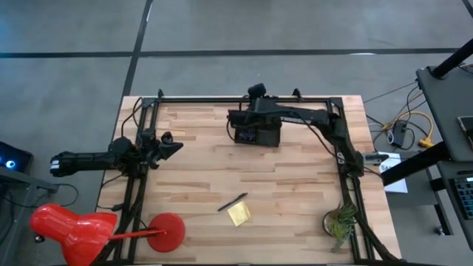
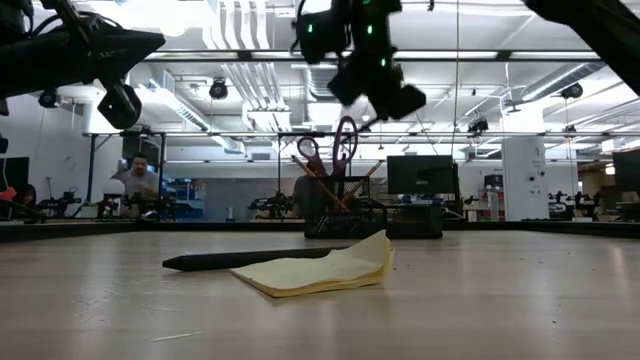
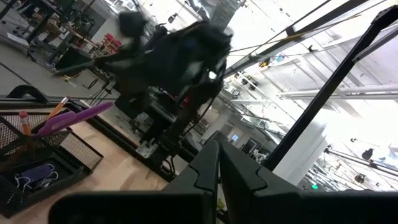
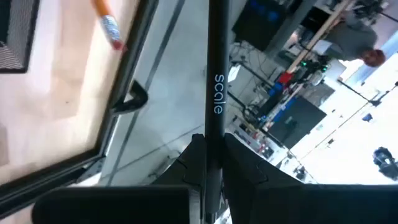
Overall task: Pick and place office supplies into organizer
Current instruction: Put the top black pen into the desk organizer
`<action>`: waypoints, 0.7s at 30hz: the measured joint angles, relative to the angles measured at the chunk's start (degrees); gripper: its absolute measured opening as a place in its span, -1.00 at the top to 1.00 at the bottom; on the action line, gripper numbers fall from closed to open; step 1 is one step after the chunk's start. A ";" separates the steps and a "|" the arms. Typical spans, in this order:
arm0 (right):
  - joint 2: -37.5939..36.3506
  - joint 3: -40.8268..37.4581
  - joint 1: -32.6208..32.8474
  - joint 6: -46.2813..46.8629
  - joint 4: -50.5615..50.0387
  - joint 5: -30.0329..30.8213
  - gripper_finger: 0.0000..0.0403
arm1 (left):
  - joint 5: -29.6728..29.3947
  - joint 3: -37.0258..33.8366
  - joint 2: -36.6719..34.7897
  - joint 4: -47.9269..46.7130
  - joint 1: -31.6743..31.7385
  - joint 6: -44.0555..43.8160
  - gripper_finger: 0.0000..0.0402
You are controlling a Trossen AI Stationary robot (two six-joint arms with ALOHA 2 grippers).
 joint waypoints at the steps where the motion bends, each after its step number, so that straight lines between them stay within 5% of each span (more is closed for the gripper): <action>1: 0.33 -1.10 -0.39 -0.32 0.39 0.26 0.89 | 0.00 0.00 0.00 0.02 0.00 0.00 1.00; 21: 1.72 -12.58 1.07 -8.14 8.99 -6.48 0.88 | -0.02 0.00 0.02 0.04 0.00 0.02 1.00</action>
